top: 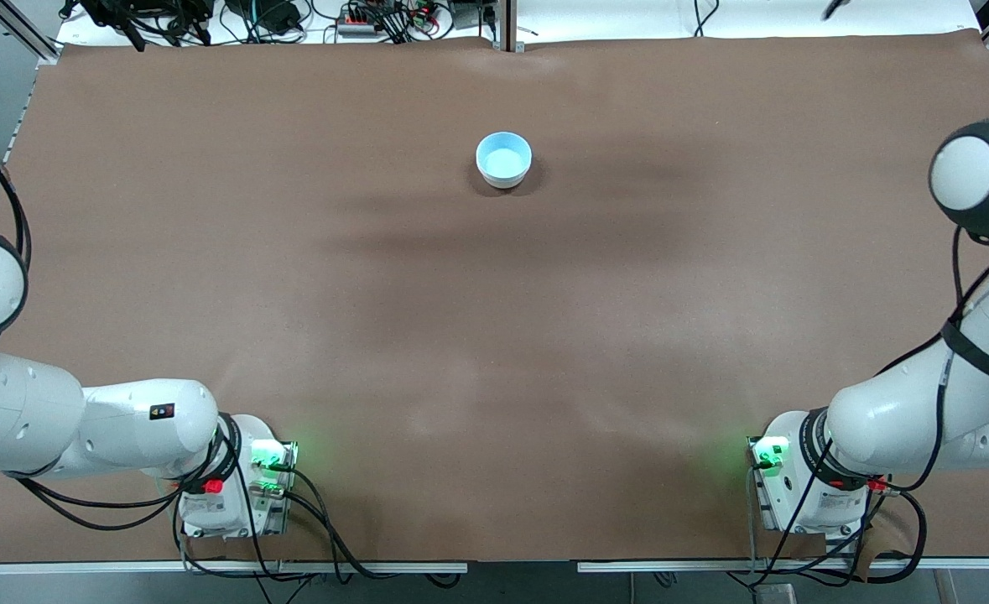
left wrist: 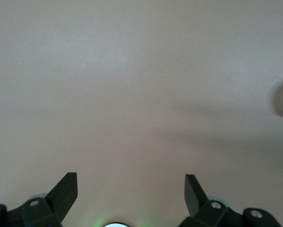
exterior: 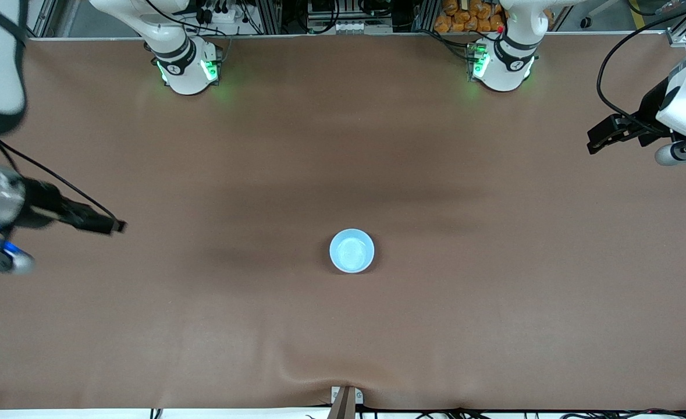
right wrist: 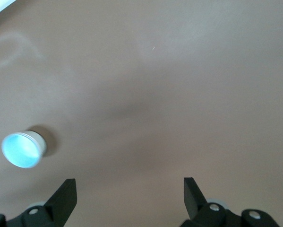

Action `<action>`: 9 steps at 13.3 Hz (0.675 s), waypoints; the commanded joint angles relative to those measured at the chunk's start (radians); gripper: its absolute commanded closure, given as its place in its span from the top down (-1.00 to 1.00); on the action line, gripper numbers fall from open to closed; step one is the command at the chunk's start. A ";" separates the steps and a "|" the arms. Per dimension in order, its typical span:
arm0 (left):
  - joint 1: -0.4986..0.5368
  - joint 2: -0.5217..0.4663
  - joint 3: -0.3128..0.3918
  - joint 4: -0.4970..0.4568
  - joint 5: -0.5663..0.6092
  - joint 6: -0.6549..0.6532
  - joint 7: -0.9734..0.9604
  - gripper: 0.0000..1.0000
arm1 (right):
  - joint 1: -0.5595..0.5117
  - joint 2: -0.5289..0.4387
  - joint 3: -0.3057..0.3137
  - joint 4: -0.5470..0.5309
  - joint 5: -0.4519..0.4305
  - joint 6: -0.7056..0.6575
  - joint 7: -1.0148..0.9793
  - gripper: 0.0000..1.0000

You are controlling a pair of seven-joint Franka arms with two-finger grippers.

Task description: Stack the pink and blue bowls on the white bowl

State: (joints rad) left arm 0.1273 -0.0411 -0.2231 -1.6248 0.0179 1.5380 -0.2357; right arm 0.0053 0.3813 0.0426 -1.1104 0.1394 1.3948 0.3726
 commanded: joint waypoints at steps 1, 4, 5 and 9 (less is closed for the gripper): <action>0.005 -0.022 -0.002 -0.013 -0.018 -0.001 0.019 1.00 | 0.001 -0.136 -0.025 -0.066 -0.049 -0.032 -0.078 1.00; 0.003 -0.023 -0.015 -0.012 -0.019 -0.002 0.018 1.00 | 0.005 -0.309 -0.033 -0.262 -0.076 0.015 -0.080 1.00; 0.005 -0.023 -0.019 -0.012 -0.021 -0.001 0.019 1.00 | 0.004 -0.362 -0.033 -0.349 -0.090 0.050 -0.108 1.00; 0.011 -0.026 -0.021 -0.009 -0.061 -0.002 0.022 1.00 | 0.027 -0.450 -0.021 -0.490 -0.098 0.096 -0.109 1.00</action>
State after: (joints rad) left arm 0.1278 -0.0434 -0.2419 -1.6251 -0.0142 1.5379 -0.2357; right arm 0.0103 -0.0043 0.0161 -1.5077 0.0674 1.4550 0.2745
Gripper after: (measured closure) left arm 0.000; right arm 0.000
